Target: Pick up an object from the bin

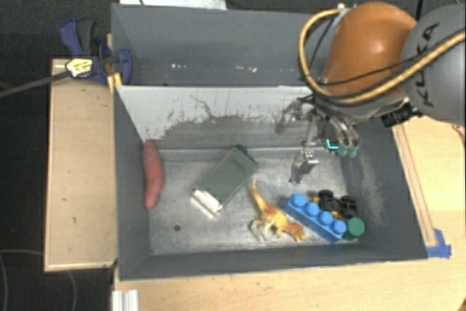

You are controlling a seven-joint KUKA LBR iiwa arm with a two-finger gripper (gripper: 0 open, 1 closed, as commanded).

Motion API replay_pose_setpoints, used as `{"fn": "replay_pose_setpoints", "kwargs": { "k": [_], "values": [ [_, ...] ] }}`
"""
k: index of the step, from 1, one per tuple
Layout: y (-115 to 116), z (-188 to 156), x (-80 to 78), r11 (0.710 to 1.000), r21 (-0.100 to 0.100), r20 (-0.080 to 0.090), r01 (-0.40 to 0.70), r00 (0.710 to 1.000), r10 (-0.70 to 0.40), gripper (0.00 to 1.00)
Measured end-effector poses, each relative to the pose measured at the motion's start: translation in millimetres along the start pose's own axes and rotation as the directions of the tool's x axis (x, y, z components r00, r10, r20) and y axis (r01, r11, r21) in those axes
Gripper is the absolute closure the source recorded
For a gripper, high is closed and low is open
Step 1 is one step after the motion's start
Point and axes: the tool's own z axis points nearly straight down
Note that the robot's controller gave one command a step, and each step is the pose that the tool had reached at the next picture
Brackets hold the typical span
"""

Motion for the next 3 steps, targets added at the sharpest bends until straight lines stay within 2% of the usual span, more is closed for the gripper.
{"fn": "replay_pose_setpoints", "kwargs": {
  "k": [1, 2, 3],
  "values": [
    [0, -5, -1.5, 1.0, 0.0, 0.009, -0.001, 1.0, 0.001, 0.0],
    [-35, 69, 36.4, 0.999, 0.0, 0.011, -0.035, 0.999, 0.035, 0.0],
    [-108, 56, 89.6, 0.998, 0.002, 0.005, 0.061, 0.998, -0.061, 0.0]
  ]
}}
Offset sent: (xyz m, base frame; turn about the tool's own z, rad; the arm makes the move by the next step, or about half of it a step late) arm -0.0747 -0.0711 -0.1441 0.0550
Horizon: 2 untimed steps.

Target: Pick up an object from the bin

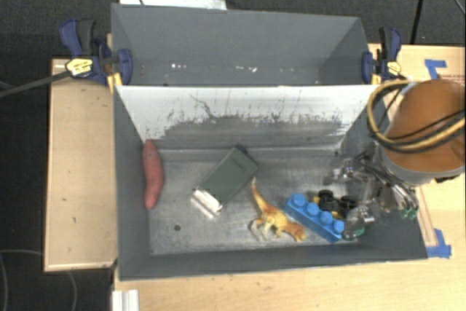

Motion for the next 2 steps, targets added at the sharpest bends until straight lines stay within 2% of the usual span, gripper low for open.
{"fn": "replay_pose_setpoints", "kwargs": {
  "k": [1, 2],
  "values": [
    [3, 18, -27.9, 0.961, -0.001, 0.004, -0.277, 0.961, 0.277, 0.0],
    [18, 84, -1.5, 0.953, -0.002, 0.01, -0.304, 0.953, 0.304, 0.0]
  ]
}}
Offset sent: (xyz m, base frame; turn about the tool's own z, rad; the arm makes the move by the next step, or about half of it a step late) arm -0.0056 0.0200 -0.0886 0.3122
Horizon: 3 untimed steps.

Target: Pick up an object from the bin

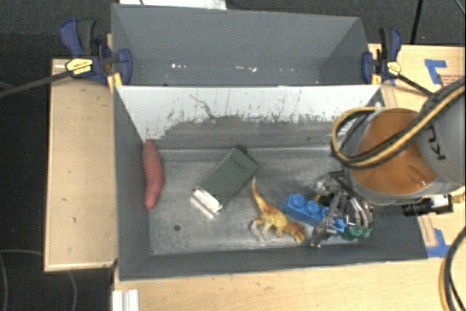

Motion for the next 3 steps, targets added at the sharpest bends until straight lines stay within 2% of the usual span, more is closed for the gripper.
{"fn": "replay_pose_setpoints", "kwargs": {
  "k": [1, 3],
  "values": [
    [1.9, 3.0, 6.2, 0.991, 0.004, -0.015, -0.135, 0.991, 0.135, 1.0],
    [2.7, -0.1, 4.5, 0.987, 0.003, -0.014, -0.163, 0.987, 0.163, 1.0]
  ]
}}
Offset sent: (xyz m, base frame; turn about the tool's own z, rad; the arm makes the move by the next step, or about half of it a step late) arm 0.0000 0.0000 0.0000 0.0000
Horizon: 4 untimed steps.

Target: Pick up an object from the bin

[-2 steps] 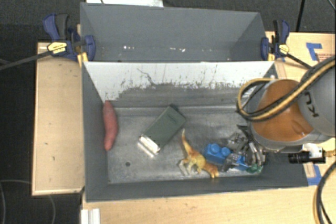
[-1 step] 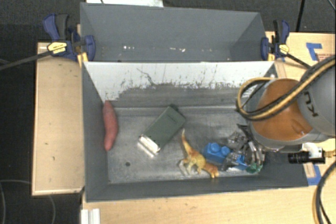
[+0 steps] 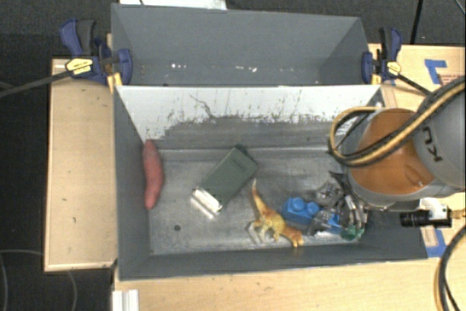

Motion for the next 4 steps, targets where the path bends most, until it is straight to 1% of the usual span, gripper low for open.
{"fn": "replay_pose_setpoints", "kwargs": {
  "k": [1, 2, 3, 4],
  "values": [
    [0, -13, 1.8, 1.0, 0.001, -0.003, 0.007, 1.0, -0.007, 1.0],
    [0, -36, 1.8, 1.0, 0.001, -0.003, 0.009, 1.0, -0.009, 1.0],
    [0, -57, 0.1, 1.0, -0.001, 0.004, 0.01, 1.0, -0.01, 1.0],
    [0, -71, 0.4, 1.0, -0.001, 0.003, 0.011, 1.0, -0.011, 1.0]
  ]
}}
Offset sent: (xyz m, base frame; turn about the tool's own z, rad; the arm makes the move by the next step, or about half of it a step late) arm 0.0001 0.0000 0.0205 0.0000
